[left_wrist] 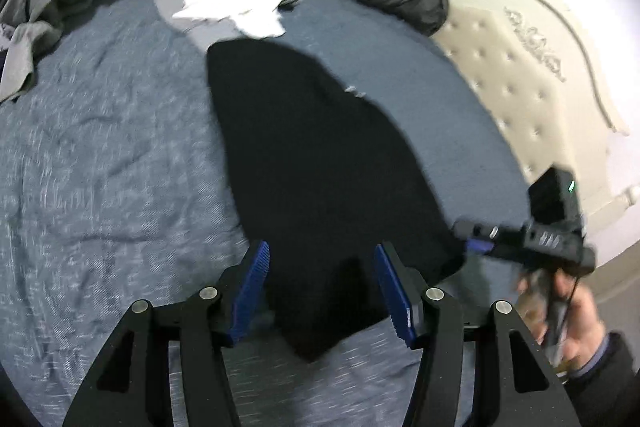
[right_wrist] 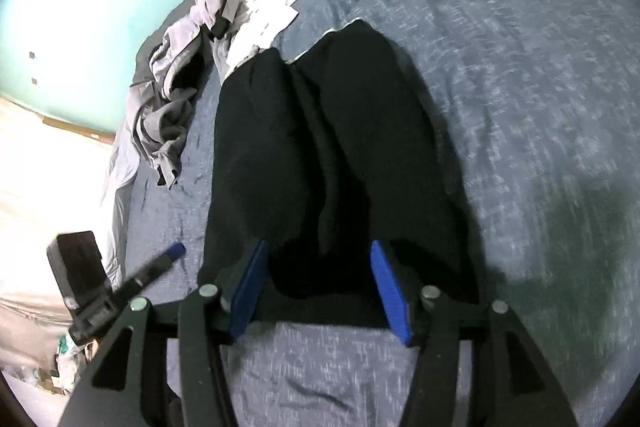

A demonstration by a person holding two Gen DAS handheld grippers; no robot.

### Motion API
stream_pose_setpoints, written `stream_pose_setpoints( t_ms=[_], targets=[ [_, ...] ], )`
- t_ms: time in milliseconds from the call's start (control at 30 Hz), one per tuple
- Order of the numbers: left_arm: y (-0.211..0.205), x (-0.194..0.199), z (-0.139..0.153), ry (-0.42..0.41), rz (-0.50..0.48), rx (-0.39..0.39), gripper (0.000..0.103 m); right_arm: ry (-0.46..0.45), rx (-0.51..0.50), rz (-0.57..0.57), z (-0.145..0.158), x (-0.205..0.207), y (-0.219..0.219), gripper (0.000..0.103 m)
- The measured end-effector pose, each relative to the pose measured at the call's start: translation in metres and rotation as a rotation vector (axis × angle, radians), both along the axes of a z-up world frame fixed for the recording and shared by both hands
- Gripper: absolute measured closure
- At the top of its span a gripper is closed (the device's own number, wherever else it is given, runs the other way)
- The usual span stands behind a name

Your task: Fold clothes

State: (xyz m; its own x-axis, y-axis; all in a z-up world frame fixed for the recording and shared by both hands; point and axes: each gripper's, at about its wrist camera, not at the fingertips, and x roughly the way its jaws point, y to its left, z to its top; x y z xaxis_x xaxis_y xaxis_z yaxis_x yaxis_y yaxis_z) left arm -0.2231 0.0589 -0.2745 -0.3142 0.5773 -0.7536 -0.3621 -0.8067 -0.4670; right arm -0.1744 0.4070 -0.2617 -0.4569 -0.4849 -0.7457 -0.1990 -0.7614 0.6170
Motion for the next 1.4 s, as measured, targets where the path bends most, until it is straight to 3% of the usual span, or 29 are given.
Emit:
stream_pose_setpoints(
  t_ms=[267, 333, 367, 433, 600, 700, 900, 1000, 1100, 1167, 1400],
  targets=[
    [0.004, 0.008, -0.028, -0.035, -0.036, 0.005, 0.044, 0.023, 0.089, 0.083, -0.003, -0.019, -0.03, 0.049],
    [0.004, 0.008, -0.031, -0.039, -0.035, 0.002, 0.044, 0.029, 0.131, 0.119, -0.003, -0.022, -0.041, 0.065],
    [0.005, 0.009, -0.032, -0.039, -0.034, -0.001, 0.044, 0.03, 0.155, 0.132, -0.002, -0.023, -0.046, 0.067],
    [0.006, 0.011, -0.031, -0.036, -0.031, -0.007, 0.044, 0.046, 0.206, 0.154, 0.003, -0.023, -0.054, 0.086],
    [0.016, 0.012, -0.024, -0.019, -0.041, -0.04, 0.044, 0.142, 0.323, 0.181, 0.037, -0.018, -0.059, 0.091],
    [0.025, 0.012, -0.018, -0.001, -0.057, -0.047, 0.044, 0.214, 0.324, 0.172, 0.067, -0.015, -0.049, 0.092],
    [0.042, 0.012, -0.004, 0.015, -0.092, -0.031, 0.044, 0.241, 0.417, 0.189, 0.086, 0.0, -0.037, 0.092],
    [0.05, 0.013, -0.001, 0.02, -0.118, -0.046, 0.044, 0.186, 0.421, 0.149, 0.067, 0.014, -0.018, 0.092],
    [0.06, 0.015, -0.009, 0.016, -0.147, -0.114, 0.044, 0.015, 0.363, 0.135, 0.015, 0.017, -0.006, 0.092],
    [0.059, 0.017, -0.014, 0.013, -0.158, -0.136, 0.044, -0.035, 0.35, 0.135, -0.006, 0.018, -0.004, 0.092],
    [0.056, 0.021, -0.015, -0.002, -0.155, -0.15, 0.044, -0.052, 0.343, 0.158, -0.004, 0.012, -0.005, 0.089]
  ],
)
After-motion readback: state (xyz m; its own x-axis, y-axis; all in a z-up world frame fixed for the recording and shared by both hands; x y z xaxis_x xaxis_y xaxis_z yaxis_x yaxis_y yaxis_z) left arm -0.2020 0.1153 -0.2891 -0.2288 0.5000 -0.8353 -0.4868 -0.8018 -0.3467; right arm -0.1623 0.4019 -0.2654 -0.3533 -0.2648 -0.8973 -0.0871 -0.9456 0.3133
